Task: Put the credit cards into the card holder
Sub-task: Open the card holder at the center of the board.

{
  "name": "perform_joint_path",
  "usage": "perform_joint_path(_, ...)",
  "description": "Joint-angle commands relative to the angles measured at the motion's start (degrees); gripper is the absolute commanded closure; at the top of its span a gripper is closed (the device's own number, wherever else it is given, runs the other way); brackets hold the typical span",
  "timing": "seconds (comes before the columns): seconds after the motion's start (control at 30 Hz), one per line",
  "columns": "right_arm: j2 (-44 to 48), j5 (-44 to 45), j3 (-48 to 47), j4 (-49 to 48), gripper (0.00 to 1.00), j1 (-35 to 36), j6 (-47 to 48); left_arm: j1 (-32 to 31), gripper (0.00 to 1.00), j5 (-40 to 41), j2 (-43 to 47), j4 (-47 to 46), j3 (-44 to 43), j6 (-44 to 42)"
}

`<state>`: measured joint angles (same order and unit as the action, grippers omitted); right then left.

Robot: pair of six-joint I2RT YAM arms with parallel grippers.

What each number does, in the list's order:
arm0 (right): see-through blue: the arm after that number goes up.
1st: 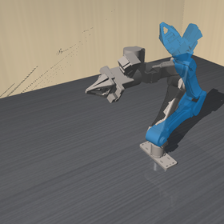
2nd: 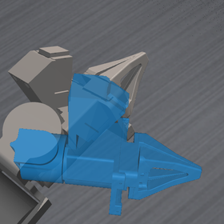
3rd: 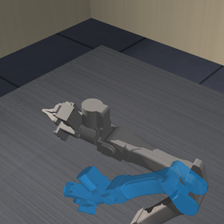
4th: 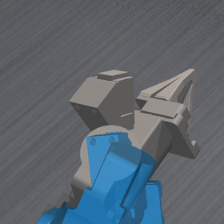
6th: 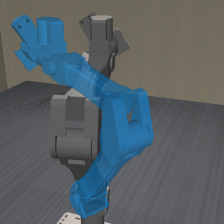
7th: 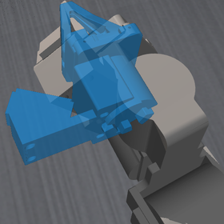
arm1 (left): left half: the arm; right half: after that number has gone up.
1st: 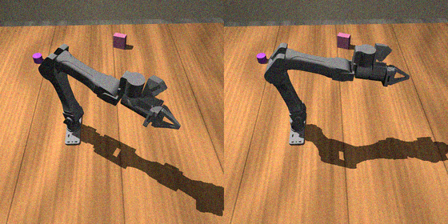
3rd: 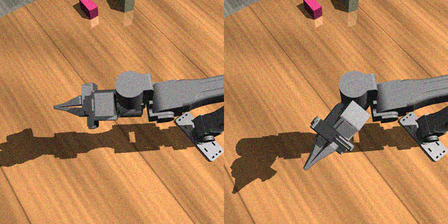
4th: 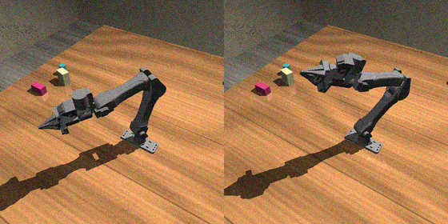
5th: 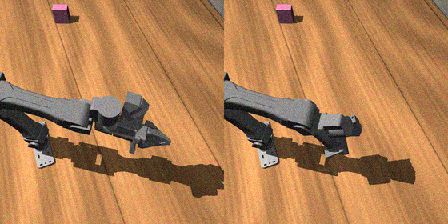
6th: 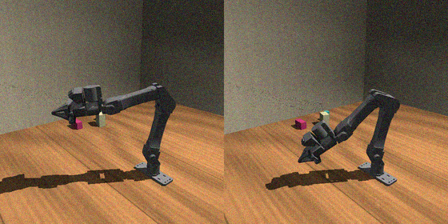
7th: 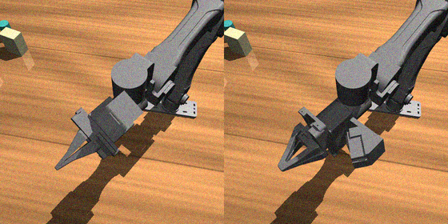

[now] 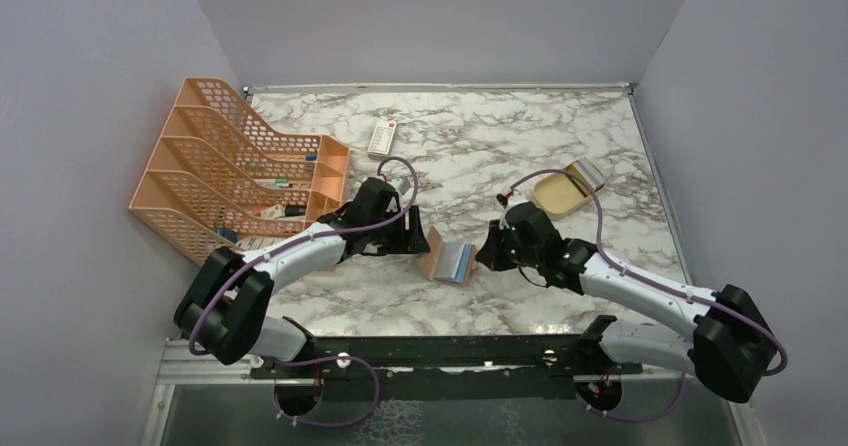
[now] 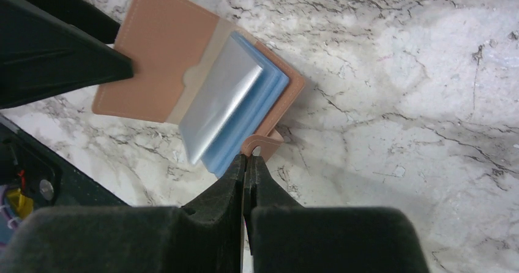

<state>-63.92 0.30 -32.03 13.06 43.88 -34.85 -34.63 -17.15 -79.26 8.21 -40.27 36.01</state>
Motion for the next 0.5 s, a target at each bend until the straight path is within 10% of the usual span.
perform_joint_path(0.0, 0.93, -4.04, -4.01, -2.84, 0.99, 0.22, 0.19, -0.35, 0.38, -1.84, 0.13, -2.38, 0.06, 0.95)
perform_joint_path(0.47, -3.79, -11.98, -8.12, -8.97, 0.99, 0.23, -1.87, -0.26, 0.43, -2.28, 3.48, -4.60, 2.36, 3.06)
